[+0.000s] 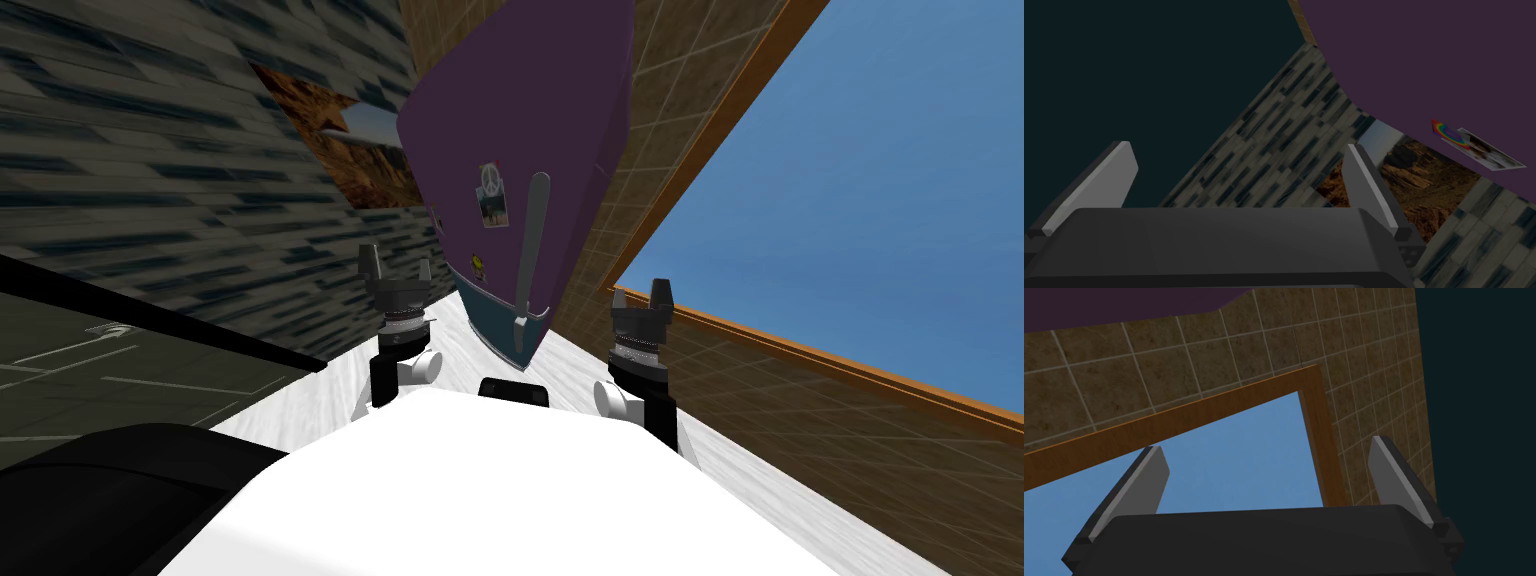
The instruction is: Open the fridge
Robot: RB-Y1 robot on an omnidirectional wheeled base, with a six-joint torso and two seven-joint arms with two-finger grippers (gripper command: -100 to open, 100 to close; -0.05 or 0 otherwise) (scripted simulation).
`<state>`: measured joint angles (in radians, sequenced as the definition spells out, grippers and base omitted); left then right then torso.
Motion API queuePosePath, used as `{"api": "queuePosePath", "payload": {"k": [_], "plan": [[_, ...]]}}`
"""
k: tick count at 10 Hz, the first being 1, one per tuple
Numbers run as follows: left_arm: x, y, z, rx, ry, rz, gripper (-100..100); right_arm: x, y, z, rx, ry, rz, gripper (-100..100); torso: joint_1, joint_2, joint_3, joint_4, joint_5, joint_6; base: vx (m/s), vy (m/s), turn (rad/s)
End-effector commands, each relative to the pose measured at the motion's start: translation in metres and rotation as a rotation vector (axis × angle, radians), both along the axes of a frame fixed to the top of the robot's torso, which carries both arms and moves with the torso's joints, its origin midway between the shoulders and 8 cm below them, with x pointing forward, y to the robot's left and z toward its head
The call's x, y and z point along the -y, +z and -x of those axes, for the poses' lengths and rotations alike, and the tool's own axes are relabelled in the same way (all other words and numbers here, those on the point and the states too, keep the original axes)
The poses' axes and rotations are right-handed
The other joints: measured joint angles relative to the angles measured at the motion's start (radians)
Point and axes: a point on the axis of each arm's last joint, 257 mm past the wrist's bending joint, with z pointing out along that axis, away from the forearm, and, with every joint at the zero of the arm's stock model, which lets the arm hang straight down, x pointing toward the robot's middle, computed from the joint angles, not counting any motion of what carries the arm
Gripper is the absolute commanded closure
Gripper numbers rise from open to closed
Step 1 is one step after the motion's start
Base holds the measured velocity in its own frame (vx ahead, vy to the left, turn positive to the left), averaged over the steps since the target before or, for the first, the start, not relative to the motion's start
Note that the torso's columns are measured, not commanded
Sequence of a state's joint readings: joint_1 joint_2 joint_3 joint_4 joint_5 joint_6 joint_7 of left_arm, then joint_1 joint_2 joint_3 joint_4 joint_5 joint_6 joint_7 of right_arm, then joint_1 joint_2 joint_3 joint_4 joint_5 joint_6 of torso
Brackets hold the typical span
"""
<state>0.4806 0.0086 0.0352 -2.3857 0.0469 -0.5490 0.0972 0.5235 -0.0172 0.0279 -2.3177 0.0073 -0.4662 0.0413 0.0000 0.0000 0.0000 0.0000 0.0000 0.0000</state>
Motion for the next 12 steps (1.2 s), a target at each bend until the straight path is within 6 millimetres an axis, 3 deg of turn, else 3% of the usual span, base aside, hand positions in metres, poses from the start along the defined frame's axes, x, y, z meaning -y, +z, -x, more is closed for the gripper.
{"api": "queuePosePath", "payload": {"k": [1, 9, 10, 12], "plan": [[0.000, 0.000, 0.000, 0.000, 0.000, 0.000, 0, 0.000, 0.000, 0.000, 0.000, 0.000, 0.000, 0, 0.000, 0.040, -0.082, 0.041, 0.000, 0.000, 0.000, 0.000, 0.000], [0.000, 0.000, 0.000, 0.000, 0.000, 0.000, 0, 0.000, 0.000, 0.000, 0.000, 0.000, 0.000, 0, 0.000, 0.618, -1.234, 0.617, 0.000, 0.000, 0.000, 0.000, 0.000], [0.006, -0.002, -0.003, -0.009, -0.016, -0.031, -100, 0.000, 0.000, 0.000, 0.000, 0.000, 0.000, 0, 0.000, 0.691, -1.382, 0.691, 0.000, 0.000, 0.006, -0.005, -0.021], [0.013, -0.008, -0.007, -0.024, -0.036, -0.070, -100, 0.000, 0.000, 0.000, 0.000, 0.000, 0.000, 0, 0.000, 0.734, -1.471, 0.734, 0.000, 0.000, 0.002, -0.009, -0.039]]}}
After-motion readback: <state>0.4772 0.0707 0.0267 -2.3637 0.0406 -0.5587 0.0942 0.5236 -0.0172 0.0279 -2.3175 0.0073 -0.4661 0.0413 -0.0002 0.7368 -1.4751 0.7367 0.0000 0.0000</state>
